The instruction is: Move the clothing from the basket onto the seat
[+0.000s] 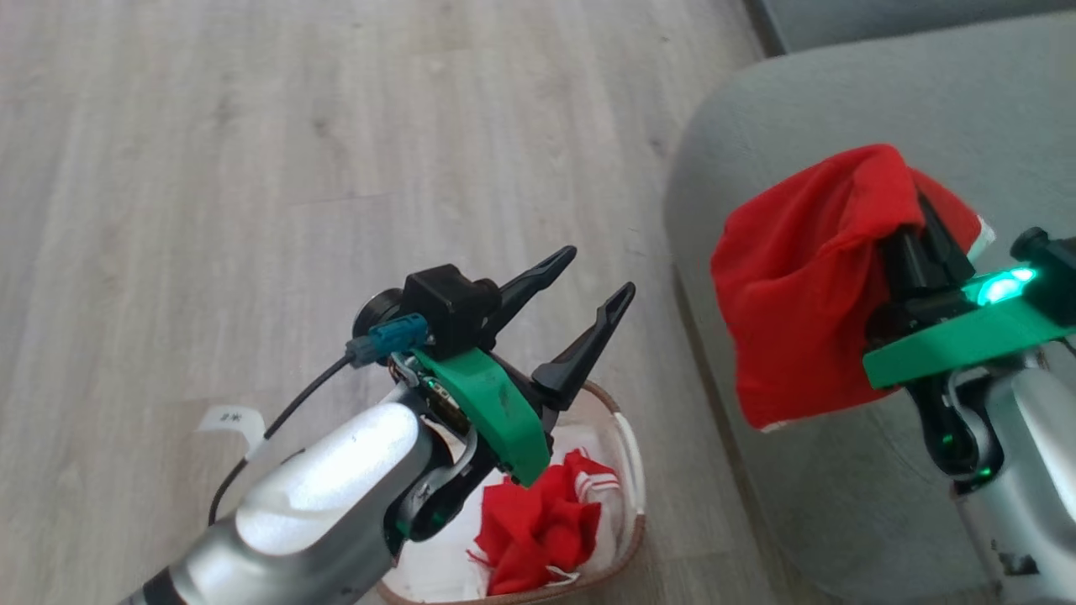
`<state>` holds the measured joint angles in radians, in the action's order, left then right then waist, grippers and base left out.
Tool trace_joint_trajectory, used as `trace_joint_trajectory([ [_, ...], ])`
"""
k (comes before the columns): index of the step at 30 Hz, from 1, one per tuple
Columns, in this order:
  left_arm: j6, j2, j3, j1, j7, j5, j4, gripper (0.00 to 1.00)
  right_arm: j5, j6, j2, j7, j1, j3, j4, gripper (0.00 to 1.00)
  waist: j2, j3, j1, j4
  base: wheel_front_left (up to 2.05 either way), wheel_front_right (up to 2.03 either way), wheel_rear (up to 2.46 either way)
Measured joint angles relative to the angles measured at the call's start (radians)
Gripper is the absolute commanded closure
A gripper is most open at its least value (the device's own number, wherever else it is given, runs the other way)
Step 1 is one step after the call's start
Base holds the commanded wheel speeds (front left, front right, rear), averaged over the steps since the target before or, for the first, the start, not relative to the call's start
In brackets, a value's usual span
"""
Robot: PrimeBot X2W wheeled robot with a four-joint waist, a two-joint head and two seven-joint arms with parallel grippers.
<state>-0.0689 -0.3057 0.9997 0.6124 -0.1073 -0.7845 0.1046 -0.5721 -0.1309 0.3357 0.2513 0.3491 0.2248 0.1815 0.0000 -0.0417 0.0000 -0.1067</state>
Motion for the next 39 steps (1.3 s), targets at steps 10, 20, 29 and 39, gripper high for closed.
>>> trace_joint_trajectory([
  [10,-0.012,-0.007,0.005,0.002,-0.009,0.036,0.015,0.00,0.025,0.000,-0.017,-0.024,-0.084,-0.077,-0.117,1.00,0.0000,-0.025,0.0000,-0.131,0.00,0.00,0.00],
  [20,-0.012,-0.010,0.016,0.021,-0.028,0.055,0.028,0.00,0.040,0.000,-0.049,-0.042,-0.143,-0.124,-0.188,1.00,0.0000,-0.050,0.0000,-0.244,0.00,0.00,0.00],
  [29,-0.012,-0.010,0.022,0.023,-0.036,0.060,0.032,0.00,0.054,0.000,-0.071,-0.059,-0.157,-0.134,-0.235,1.00,0.0000,-0.068,0.0000,-0.313,0.00,0.00,0.00],
  [39,-0.012,-0.010,0.024,0.042,-0.036,0.060,0.034,0.00,0.062,0.000,-0.079,-0.072,-0.159,-0.159,-0.257,1.00,0.0000,-0.084,0.0000,-0.328,0.00,0.00,0.00],
])
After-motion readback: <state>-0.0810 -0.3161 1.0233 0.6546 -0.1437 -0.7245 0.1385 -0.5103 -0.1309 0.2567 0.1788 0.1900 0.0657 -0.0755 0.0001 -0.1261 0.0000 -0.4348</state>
